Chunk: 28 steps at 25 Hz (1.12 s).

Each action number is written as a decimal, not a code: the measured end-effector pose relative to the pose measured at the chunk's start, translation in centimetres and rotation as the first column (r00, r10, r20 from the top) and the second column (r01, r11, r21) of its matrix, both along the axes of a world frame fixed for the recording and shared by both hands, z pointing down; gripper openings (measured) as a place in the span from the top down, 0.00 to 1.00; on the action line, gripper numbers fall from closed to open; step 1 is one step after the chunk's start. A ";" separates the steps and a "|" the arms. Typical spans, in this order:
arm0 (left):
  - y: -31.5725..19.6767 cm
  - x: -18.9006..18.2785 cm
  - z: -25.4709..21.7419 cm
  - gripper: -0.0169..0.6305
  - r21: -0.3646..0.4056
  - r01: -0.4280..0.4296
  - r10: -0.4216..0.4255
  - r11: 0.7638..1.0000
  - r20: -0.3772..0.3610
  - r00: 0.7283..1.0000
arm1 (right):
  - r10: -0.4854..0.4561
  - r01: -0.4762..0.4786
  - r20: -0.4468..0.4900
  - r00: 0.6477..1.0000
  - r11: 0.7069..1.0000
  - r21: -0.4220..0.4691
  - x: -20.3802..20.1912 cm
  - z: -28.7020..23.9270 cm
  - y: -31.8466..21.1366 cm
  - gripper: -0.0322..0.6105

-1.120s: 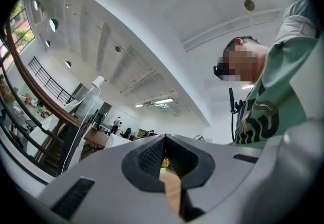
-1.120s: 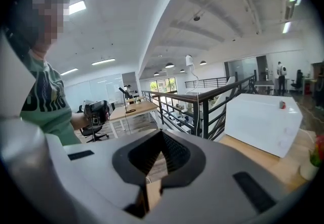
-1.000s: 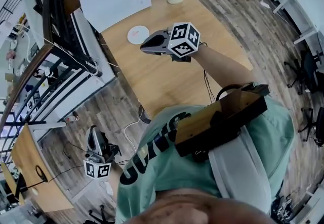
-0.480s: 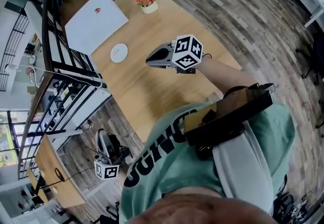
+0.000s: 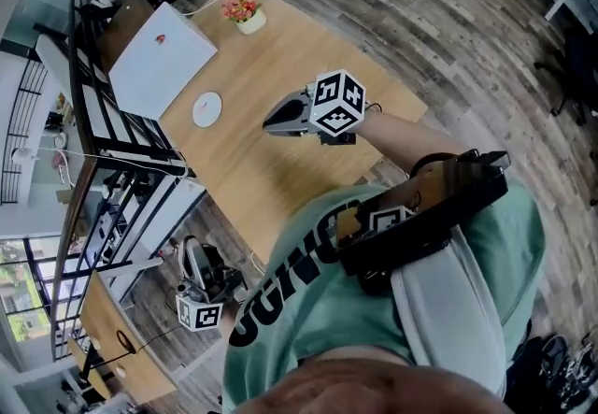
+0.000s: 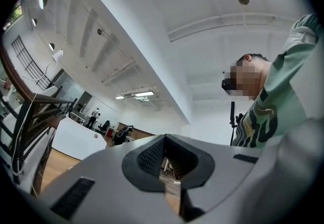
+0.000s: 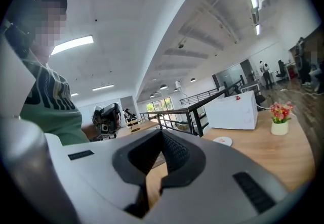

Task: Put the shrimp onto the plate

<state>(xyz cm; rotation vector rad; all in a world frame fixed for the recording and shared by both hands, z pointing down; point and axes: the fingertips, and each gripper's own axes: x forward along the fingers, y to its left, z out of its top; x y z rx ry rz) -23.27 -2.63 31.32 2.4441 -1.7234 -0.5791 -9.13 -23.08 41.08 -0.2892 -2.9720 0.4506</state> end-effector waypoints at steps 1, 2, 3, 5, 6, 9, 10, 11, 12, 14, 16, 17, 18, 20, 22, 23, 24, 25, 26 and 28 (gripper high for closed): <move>0.7 -0.4 0.0 0.97 0.009 -0.018 0.018 1.000 0.004 1.000 | 0.015 -0.015 -0.004 1.000 1.000 0.007 -0.2 -0.2 0.8 0.94; 1.5 -1.0 0.1 0.97 0.014 -0.035 0.035 0.999 0.006 0.999 | 0.032 -0.032 -0.009 0.999 0.999 0.013 -0.5 -0.5 1.8 0.94; 2.6 -1.7 0.2 0.97 0.016 -0.049 0.049 0.999 0.008 0.999 | 0.049 -0.048 -0.012 0.999 0.999 0.016 -1.0 -0.7 2.9 0.94; 5.1 -3.3 0.6 0.97 0.009 -0.072 0.071 0.997 0.017 0.997 | 0.077 -0.076 -0.011 0.997 0.997 0.008 -2.1 -1.0 5.6 0.94; 6.4 -4.2 0.8 0.97 0.003 -0.082 0.082 0.997 0.026 0.996 | 0.087 -0.087 -0.007 0.996 0.996 0.000 -2.8 -1.0 7.1 0.94; 9.6 -6.3 2.0 0.97 -0.003 -0.118 0.118 0.993 0.048 0.992 | 0.124 -0.124 -0.011 0.992 0.992 -0.015 -4.1 -1.0 10.8 0.94; 10.4 -6.9 2.5 0.97 -0.005 -0.130 0.130 0.992 0.047 0.990 | 0.137 -0.138 -0.015 0.990 0.990 -0.019 -4.5 -1.1 11.7 0.94; 11.2 -7.5 2.9 0.97 -0.010 -0.139 0.139 0.990 0.041 0.989 | 0.146 -0.147 -0.018 0.989 0.989 -0.024 -4.9 -1.3 12.7 0.94; 12.0 -8.3 3.2 0.97 -0.017 -0.146 0.146 0.989 0.033 0.989 | 0.150 -0.150 -0.018 0.989 0.988 -0.029 -5.4 -1.4 13.8 0.94; 13.2 -9.4 3.5 0.97 -0.023 -0.156 0.156 0.988 0.013 0.988 | 0.154 -0.154 -0.015 0.988 0.988 -0.033 -6.1 -1.9 15.5 0.94; 13.4 -9.5 3.5 0.97 -0.009 -0.164 0.164 0.986 0.000 0.986 | 0.163 -0.163 -0.005 0.987 0.986 -0.031 -6.0 -2.9 15.8 0.94; 13.3 -9.3 3.3 0.97 0.001 -0.166 0.166 0.986 -0.003 0.986 | 0.167 -0.167 0.001 0.986 0.986 -0.031 -5.7 -3.6 15.7 0.94; 13.3 -9.0 3.1 0.97 0.009 -0.165 0.165 0.986 -0.002 0.986 | 0.168 -0.168 0.007 0.986 0.985 -0.029 -5.4 -4.1 15.5 0.94; 13.4 -8.2 3.0 0.97 0.017 -0.153 0.153 0.988 0.003 0.988 | 0.165 -0.165 0.019 0.986 0.986 -0.016 -4.6 -4.7 15.1 0.94; 13.2 -7.1 3.2 0.97 0.020 -0.131 0.131 0.991 0.016 0.991 | 0.158 -0.158 0.038 0.987 0.987 -0.002 -3.5 -5.0 14.2 0.94; 12.9 -6.4 3.2 0.97 0.022 -0.117 0.117 0.993 0.021 0.993 | 0.152 -0.152 0.046 0.987 0.988 0.006 -2.9 -5.2 13.6 0.94; 12.5 -5.7 3.3 0.97 0.024 -0.102 0.102 0.994 0.021 0.995 | 0.145 -0.145 0.049 0.988 0.989 0.015 -2.2 -5.4 13.0 0.94; 12.1 -5.0 3.3 0.97 0.026 -0.087 0.086 0.996 0.012 0.996 | 0.137 -0.138 0.044 0.990 0.990 0.023 -1.4 -5.5 12.4 0.94; 11.5 -4.3 3.3 0.97 0.028 -0.073 0.073 0.997 -0.002 0.997 | 0.130 -0.131 0.036 0.991 0.991 0.030 -0.6 -5.5 11.7 0.94; 10.4 -2.5 3.5 0.97 0.027 -0.057 0.058 0.998 -0.033 0.998 | 0.120 -0.121 0.022 0.992 0.992 0.030 1.2 -5.4 10.3 0.94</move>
